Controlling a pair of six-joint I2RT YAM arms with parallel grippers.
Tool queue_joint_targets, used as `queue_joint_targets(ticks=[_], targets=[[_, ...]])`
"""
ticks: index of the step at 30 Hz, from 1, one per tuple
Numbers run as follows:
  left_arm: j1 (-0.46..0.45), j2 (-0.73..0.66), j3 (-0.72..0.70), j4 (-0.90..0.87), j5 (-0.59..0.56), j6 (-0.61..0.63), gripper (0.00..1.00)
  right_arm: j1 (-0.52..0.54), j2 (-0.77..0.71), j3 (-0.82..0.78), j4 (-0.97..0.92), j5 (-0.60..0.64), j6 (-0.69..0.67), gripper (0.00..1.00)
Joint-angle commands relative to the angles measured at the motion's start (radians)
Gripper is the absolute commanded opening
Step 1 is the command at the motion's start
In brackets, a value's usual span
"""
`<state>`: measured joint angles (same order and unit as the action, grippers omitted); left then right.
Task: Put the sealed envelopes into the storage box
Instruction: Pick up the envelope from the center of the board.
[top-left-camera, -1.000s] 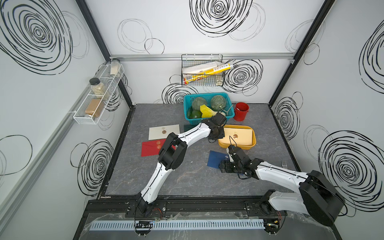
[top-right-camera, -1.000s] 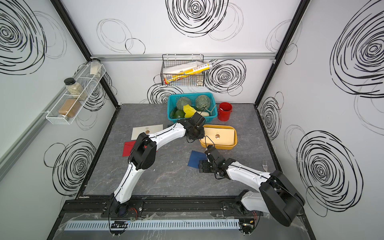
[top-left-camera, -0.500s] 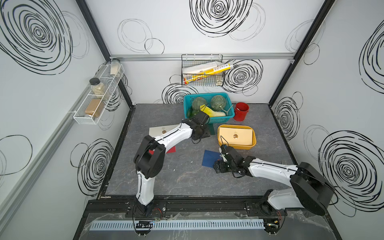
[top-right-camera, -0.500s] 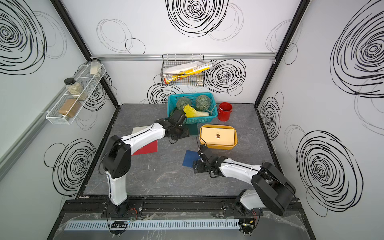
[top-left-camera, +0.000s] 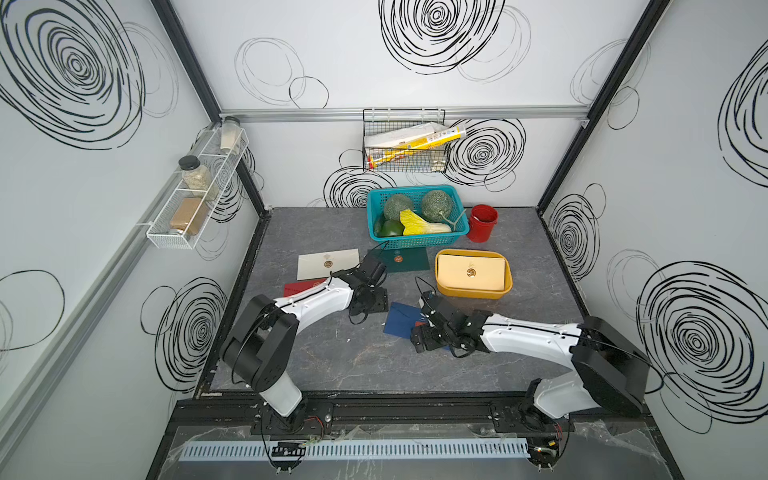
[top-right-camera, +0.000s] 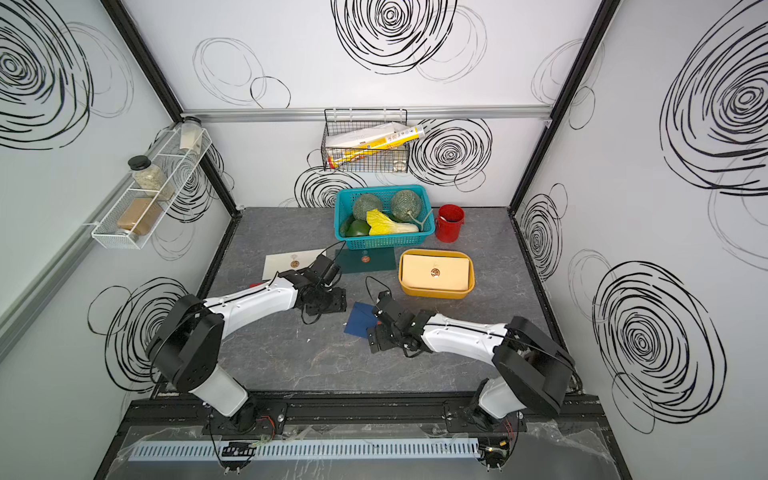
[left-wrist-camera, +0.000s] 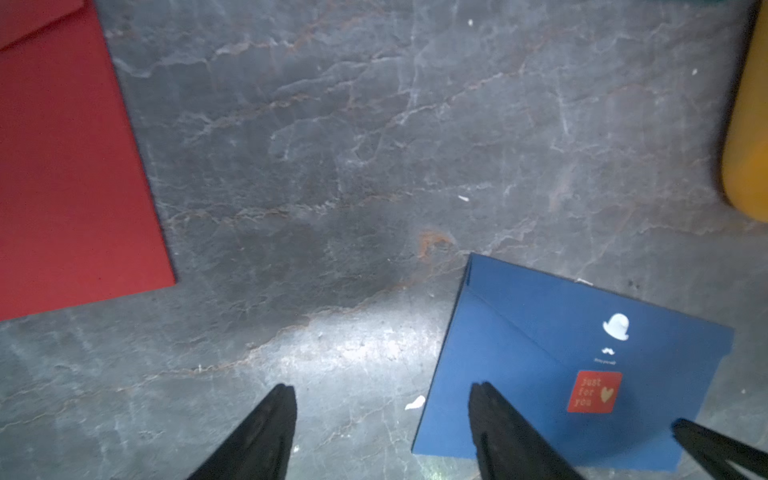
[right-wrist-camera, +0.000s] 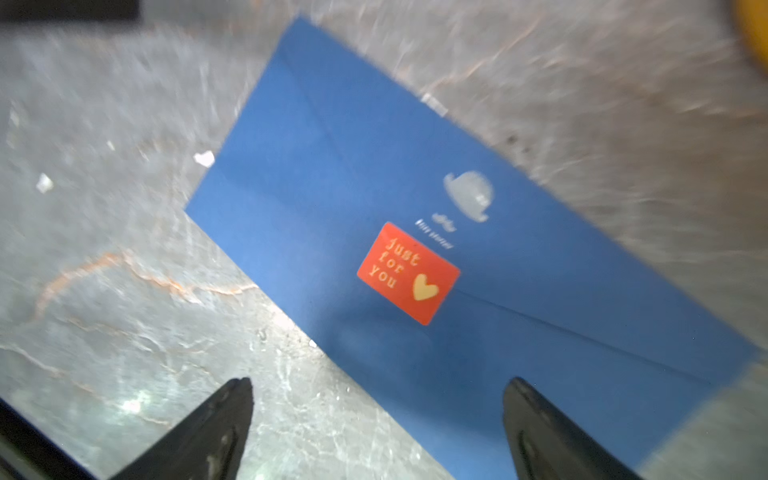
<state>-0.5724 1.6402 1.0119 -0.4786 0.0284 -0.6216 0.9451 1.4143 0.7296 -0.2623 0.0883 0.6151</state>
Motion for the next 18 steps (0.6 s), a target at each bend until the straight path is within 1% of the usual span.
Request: queue_joint_targets(ticks=[1, 3, 5, 6, 9, 13, 18], targets=[[-0.037, 0.015, 0.014, 0.063, 0.033, 0.076, 0.74, -0.058, -0.082, -0.001, -0.102, 0.041, 0.081, 1.00], [-0.050, 0.017, 0.000, 0.087, 0.073, 0.091, 0.76, -0.139, -0.123, -0.076, -0.091, -0.022, 0.108, 1.00], [-0.058, 0.017, -0.017, 0.111, 0.103, 0.107, 0.80, -0.179, -0.173, -0.139, -0.080, -0.041, 0.119, 1.00], [-0.059, 0.018, -0.025, 0.117, 0.112, 0.115, 0.82, -0.184, -0.191, -0.164, -0.072, -0.036, 0.124, 1.00], [-0.059, 0.026, -0.038, 0.150, 0.154, 0.155, 0.82, -0.186, -0.218, -0.199, -0.059, -0.048, 0.141, 1.00], [-0.062, 0.063, -0.038, 0.168, 0.223, 0.205, 0.83, -0.186, -0.172, -0.206, -0.062, -0.086, 0.159, 1.00], [-0.076, 0.113, -0.063, 0.187, 0.258, 0.222, 0.83, -0.187, -0.120, -0.231, 0.016, -0.135, 0.194, 1.00]])
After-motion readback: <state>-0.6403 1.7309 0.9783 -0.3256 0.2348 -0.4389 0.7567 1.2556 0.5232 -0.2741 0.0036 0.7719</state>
